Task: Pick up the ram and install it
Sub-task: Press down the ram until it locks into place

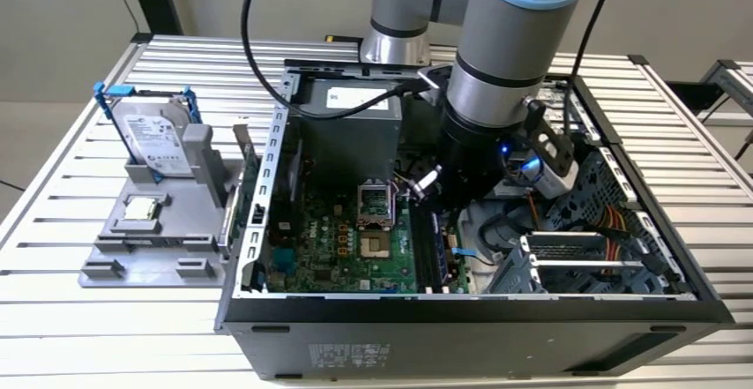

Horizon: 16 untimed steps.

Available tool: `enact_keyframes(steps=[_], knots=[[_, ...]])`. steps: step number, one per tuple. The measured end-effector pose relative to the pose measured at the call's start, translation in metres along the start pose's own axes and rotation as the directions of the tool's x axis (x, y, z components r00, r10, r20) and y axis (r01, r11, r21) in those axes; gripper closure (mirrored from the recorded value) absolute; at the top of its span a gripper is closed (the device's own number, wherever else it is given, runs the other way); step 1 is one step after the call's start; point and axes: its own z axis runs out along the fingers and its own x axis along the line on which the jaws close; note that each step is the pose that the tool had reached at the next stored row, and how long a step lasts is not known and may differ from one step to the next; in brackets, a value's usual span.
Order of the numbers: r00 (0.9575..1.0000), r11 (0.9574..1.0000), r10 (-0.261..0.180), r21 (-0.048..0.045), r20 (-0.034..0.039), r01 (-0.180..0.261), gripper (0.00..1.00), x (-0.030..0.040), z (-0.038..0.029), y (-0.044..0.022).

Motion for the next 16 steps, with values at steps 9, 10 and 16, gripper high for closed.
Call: enact_keyframes(steps=[9,10,16], knots=[[0.9985,0.9985,-0.055,0.0004,0.0021,0.055,1.0,0.0001,0.0,0.0],[0.9982,0.9982,-0.06,0.0004,0.0022,0.06,1.0,0.0001,0.0,0.0],[0.9948,0.9948,-0.101,0.0007,0.0034,0.101,1.0,0.0001,0.0,0.0]])
